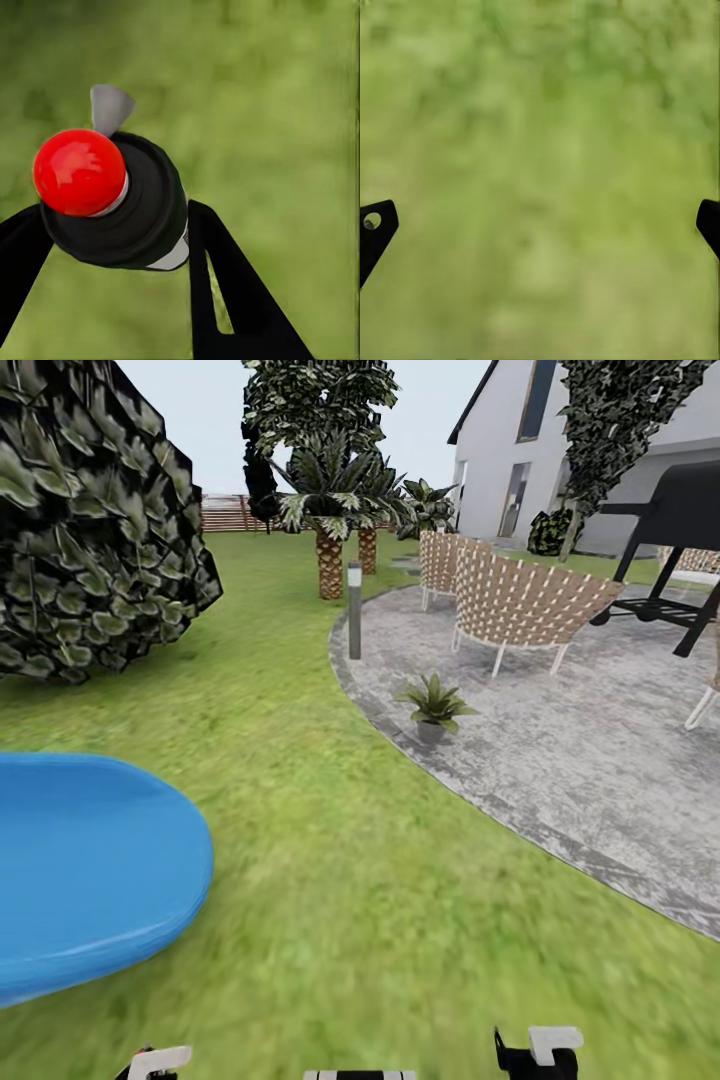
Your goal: Pick up the pesticide atomizer in the garden and spray insectifuge to fully cover both potted plants in the garden.
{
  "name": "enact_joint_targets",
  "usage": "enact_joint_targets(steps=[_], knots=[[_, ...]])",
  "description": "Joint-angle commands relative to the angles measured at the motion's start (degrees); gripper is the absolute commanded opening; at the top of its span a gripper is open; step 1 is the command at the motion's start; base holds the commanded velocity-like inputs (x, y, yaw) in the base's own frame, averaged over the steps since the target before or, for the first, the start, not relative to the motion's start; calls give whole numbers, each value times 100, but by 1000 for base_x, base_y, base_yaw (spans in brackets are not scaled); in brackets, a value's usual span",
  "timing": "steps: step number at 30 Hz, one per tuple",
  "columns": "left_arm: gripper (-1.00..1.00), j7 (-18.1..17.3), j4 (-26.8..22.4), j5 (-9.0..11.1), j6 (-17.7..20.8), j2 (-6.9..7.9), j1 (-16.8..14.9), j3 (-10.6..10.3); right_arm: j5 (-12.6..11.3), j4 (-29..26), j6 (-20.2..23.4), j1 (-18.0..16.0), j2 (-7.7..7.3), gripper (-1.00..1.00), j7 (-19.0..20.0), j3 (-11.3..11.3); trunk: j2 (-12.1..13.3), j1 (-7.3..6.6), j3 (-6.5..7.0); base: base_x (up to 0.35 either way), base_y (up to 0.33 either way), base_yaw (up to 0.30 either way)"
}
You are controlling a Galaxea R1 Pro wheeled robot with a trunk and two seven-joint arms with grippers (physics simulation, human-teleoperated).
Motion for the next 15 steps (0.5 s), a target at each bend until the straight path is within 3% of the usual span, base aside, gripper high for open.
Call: enact_joint_targets(steps=[1, 15], knots=[[-100, 12, 6, -60, -28, -2, -5, 37, -34, -1, -8, -2, 0, 100, -22, 50, -1, 2, -4, 309, -125, 0], [-100, 12, 24, -60, -23, -2, -5, 37, -28, -1, -8, 1, 0, 100, -22, 50, -1, 2, -4, 286, -158, 0]])
